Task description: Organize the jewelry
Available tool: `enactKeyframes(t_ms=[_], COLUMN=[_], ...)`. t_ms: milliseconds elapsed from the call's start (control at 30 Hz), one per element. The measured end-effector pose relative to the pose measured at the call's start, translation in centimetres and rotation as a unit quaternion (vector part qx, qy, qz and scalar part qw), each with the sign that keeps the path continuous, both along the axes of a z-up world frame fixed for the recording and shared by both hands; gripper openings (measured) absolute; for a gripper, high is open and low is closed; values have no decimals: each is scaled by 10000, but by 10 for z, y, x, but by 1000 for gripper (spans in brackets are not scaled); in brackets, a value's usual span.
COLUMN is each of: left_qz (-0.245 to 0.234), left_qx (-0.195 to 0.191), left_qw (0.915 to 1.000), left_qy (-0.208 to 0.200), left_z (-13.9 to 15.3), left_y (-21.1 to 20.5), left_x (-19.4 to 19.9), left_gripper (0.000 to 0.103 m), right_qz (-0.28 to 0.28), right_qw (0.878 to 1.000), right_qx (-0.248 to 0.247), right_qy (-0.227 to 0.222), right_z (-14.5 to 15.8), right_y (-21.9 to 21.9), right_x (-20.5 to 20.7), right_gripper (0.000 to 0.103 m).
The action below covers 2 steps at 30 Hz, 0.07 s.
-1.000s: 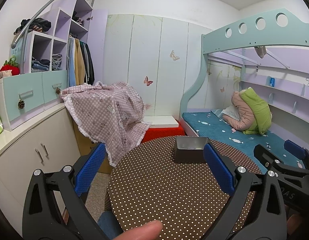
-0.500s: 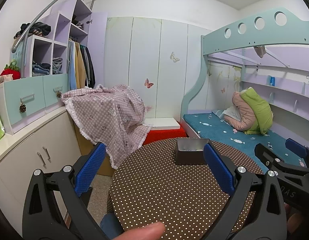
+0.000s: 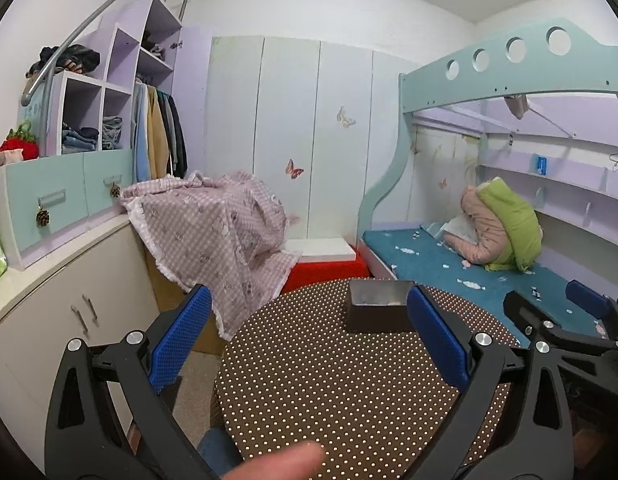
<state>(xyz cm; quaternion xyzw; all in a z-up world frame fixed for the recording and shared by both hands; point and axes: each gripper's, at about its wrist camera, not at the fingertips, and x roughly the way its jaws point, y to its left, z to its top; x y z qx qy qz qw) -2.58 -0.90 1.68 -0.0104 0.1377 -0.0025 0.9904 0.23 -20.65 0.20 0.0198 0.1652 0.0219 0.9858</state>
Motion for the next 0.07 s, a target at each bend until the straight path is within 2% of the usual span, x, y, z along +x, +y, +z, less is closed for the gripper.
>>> enactKeyframes(t_ms=[67], left_qz=[27], left_qx=[-17], left_qw=[10000], left_qy=[3], left_z=[1], left_y=[2], left_x=[1], left_gripper=[98], right_qz=[-12], right_qw=[10000], right_qx=[7], right_qy=[-1], right_z=[-1], right_y=[0], right_x=[0], right_gripper=[96])
